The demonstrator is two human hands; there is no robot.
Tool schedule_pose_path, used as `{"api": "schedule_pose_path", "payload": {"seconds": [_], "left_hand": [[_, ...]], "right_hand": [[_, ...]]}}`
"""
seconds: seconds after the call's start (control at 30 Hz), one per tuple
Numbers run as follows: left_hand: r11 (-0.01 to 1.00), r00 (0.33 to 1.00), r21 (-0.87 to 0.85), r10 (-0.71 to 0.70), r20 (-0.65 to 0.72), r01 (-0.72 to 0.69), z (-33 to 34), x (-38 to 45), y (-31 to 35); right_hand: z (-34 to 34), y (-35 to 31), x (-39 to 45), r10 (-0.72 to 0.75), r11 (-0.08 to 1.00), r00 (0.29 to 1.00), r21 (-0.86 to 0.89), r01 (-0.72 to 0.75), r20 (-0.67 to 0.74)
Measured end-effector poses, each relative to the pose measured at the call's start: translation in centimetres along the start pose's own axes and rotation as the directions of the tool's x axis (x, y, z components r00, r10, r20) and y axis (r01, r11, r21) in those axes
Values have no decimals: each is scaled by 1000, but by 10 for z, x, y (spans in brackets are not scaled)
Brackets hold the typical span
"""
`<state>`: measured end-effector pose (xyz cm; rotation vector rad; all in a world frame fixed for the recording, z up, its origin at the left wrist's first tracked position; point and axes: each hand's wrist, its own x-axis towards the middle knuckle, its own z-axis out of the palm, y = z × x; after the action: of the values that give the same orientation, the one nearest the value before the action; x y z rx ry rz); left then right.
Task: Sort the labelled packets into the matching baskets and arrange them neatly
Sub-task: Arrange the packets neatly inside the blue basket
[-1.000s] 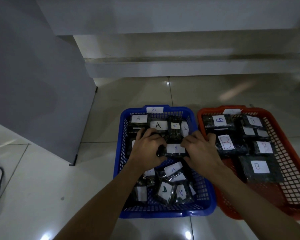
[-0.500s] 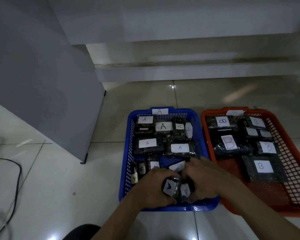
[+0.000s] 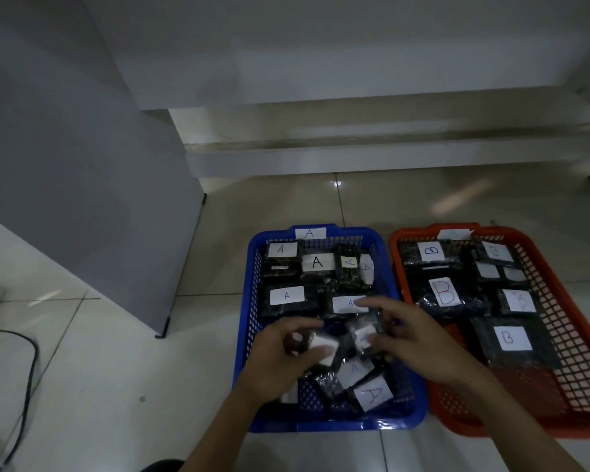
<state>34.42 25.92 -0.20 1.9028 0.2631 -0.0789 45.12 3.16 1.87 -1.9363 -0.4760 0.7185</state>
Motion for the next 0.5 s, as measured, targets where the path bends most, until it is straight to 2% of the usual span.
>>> {"api": "schedule_pose_path", "payload": {"seconds": [0.1, 0.2, 0.3, 0.5], "left_hand": [[954, 989, -299, -64, -131, 22, -5, 9, 9], [923, 965, -384, -100, -244, -1, -10, 19, 13], [900, 945, -436, -157, -287, 17, -14, 28, 11], [866, 943, -501, -163, -291, -5, -17, 32, 9]], "right_hand": [[3, -12, 13, 110, 966, 976, 251, -61, -188], [5, -20, 39, 251, 906, 913, 410, -105, -321], [6, -25, 76, 322, 889, 869, 436, -141, -376], [15, -37, 146, 304, 901, 887, 406, -150, -347]]}}
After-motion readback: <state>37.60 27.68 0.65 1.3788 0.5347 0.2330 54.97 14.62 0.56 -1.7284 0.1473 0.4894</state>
